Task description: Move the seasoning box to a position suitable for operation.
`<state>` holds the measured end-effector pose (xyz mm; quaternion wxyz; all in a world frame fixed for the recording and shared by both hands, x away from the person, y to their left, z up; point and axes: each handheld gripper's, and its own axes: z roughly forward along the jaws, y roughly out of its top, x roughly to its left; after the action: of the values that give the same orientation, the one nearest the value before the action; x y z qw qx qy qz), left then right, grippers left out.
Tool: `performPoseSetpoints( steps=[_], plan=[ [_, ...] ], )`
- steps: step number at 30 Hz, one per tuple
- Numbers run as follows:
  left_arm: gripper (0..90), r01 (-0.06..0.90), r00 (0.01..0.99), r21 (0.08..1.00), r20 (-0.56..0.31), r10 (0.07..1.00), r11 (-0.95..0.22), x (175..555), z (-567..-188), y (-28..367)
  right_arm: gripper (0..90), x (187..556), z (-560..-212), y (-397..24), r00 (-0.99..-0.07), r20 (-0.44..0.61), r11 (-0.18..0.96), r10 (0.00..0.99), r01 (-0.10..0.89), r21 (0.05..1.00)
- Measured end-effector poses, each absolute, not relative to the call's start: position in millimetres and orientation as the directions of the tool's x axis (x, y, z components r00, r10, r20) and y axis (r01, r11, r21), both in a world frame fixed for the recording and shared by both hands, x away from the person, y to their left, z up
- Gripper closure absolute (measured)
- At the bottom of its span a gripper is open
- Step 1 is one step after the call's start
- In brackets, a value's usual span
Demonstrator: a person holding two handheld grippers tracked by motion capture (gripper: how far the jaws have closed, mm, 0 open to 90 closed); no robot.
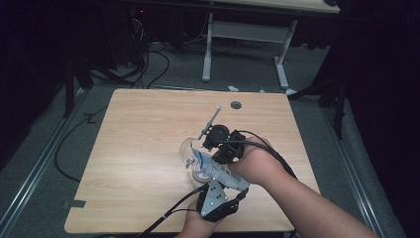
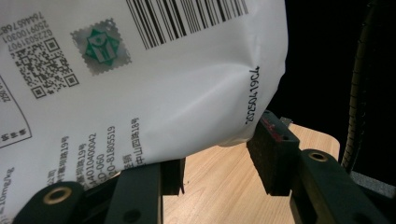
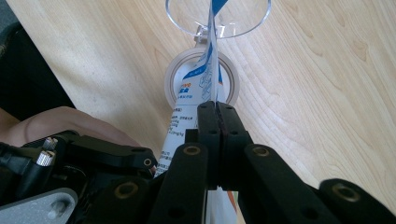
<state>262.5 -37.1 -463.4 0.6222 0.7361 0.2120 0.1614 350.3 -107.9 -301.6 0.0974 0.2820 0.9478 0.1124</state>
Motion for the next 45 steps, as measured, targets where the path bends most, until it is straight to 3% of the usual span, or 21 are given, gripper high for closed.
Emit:
performPoseSetpoints(
  steps=[45],
  plan=[
    [57.1, 0.112, 0.854, 0.988, -0.04, 0.518, -0.11, 262.7, -457.3, -37.6, 90.0, 350.7, -297.9, -103.8, -0.825, -0.131, 0.819, 0.55, 0.502, 0.278]
  ],
)
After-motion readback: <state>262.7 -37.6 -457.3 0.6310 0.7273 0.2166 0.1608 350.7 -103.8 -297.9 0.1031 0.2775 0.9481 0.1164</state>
